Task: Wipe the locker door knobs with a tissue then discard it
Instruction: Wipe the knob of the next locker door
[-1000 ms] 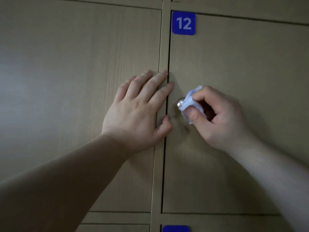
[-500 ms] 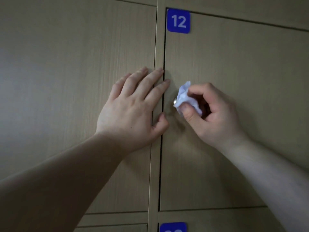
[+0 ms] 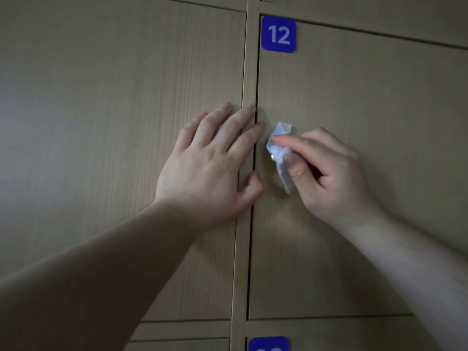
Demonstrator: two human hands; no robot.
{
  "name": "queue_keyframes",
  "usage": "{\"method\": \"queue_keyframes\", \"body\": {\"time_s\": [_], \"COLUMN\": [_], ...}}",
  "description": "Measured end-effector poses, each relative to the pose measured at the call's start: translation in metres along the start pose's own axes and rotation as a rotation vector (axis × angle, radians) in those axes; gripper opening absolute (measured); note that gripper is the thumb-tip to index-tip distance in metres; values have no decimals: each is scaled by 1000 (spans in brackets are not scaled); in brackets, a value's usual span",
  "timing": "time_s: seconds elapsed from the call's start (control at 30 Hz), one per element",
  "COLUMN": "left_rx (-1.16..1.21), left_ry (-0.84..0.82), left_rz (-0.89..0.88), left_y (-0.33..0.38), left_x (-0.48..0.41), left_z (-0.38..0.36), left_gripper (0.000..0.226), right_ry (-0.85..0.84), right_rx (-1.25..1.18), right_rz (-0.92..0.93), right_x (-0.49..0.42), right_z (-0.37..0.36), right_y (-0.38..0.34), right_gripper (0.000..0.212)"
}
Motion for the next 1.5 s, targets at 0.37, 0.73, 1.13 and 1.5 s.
{"method": "queue_keyframes", "body": {"time_s": [0.37,0.73,1.13,1.5], "left_rx": [7,-2,0,-5], "left_ry": [26,-4,5,15], "left_rz": [-5,3,7,7], "left_y": [1,0,0,0], "left_x": [1,0,0,0], "left_z": [1,1,-1,-1], "left_gripper": [68,73,75,75], "right_ry": [-179,-338,-633,-395], "right_rx": [-104,-210,-274,-194], "right_rz": [-201,-500,-471,-548], "right_x": [-6,-11,-12,-14], "right_z": [-13,-21,-28,-28], "right_y": [13,34,23,35], "right_gripper": [19,32,25,37]}}
Point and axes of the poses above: each hand's wrist, its own x-axis away from the middle knuckle, its own z-axis out of the back of the hand, y = z × x, the point moved 10 cm from there along -x, towards the middle knuckle, and after that the axes turned 15 degrees about z, right-handed, at the moved point
